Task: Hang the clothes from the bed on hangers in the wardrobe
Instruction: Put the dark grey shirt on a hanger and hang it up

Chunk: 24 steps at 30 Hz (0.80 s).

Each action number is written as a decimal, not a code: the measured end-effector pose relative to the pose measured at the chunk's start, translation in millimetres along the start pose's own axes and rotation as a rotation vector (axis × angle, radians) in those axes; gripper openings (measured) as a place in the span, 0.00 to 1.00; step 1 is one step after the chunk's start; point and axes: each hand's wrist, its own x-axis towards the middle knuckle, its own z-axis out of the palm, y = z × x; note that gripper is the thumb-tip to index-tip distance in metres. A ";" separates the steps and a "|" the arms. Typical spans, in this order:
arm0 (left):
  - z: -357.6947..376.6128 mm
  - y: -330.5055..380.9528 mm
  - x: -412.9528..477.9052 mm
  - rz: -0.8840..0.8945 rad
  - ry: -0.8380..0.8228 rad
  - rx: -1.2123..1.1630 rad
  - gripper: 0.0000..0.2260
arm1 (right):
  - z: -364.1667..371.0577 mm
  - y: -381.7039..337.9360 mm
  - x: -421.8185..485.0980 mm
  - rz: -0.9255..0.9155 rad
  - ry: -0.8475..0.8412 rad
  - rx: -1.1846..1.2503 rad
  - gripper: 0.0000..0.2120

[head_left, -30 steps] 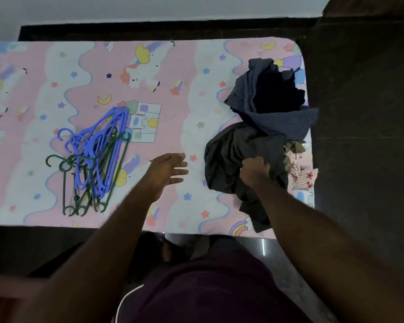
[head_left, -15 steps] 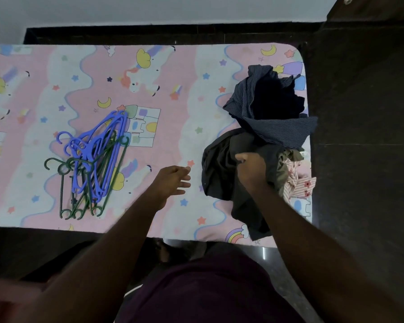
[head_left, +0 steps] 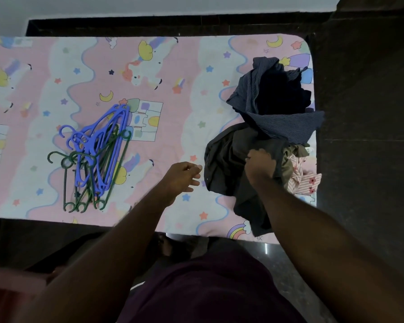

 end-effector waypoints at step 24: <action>-65.2 52.2 -58.3 0.192 0.285 -0.518 0.13 | -99.9 -80.4 -78.9 -0.165 -0.249 0.994 0.40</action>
